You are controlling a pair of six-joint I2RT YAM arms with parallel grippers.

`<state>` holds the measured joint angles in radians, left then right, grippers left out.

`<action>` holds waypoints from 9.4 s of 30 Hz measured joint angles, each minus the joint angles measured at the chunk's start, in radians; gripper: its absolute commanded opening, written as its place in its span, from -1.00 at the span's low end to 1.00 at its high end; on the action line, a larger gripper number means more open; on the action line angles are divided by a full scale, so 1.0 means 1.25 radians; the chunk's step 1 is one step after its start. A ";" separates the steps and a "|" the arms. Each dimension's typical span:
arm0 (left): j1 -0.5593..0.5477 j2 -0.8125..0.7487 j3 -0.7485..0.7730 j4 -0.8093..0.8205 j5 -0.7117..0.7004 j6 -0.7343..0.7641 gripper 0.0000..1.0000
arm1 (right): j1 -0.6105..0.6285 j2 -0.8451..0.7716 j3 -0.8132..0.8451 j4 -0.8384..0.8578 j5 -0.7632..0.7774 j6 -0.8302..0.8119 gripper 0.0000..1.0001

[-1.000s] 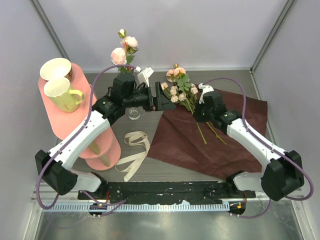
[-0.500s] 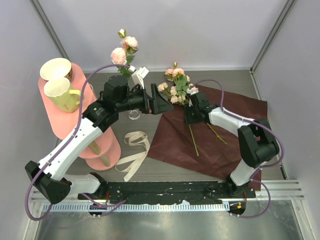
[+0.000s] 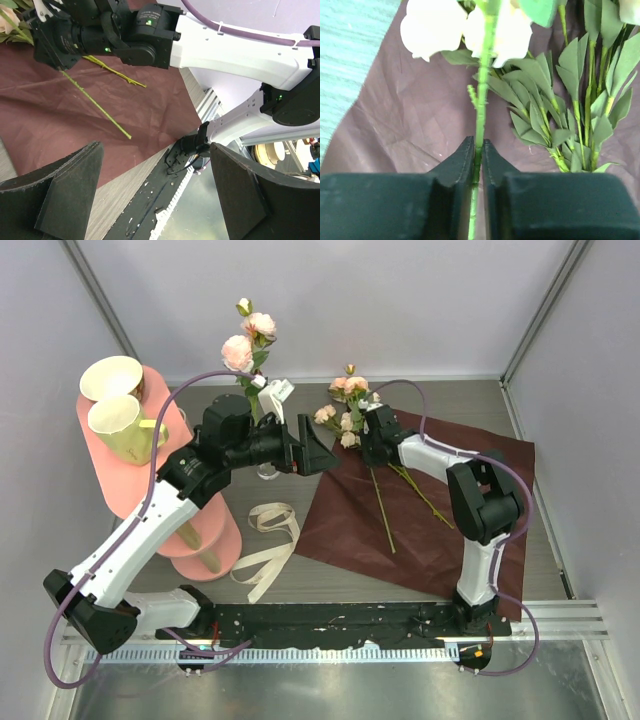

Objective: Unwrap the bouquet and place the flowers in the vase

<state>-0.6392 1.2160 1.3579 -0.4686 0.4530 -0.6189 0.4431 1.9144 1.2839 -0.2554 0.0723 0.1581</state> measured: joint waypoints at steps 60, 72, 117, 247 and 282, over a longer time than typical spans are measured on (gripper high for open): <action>-0.120 0.200 0.221 0.153 -0.144 -0.110 -0.99 | 0.002 -0.833 -0.278 0.165 -0.482 0.083 -0.83; -0.122 0.184 0.285 0.011 -0.303 0.089 -1.00 | 0.007 -0.883 -0.273 0.066 -0.263 0.071 0.58; 0.147 0.200 0.670 -0.173 -0.637 0.378 -1.00 | 0.007 -0.859 -0.239 -0.025 -0.044 0.064 0.57; 0.157 -0.113 0.027 -0.032 0.093 0.041 1.00 | -0.068 -0.089 -0.138 0.004 0.123 -0.108 -0.44; 0.157 -0.080 0.006 -0.018 0.109 0.020 1.00 | -0.060 -0.168 -0.016 -0.075 0.077 -0.170 -0.98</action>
<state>-0.4427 1.1156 1.3659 -0.4915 0.5896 -0.5934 0.3676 1.7039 1.2640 -0.3496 0.1688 -0.0547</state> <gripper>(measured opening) 0.996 0.109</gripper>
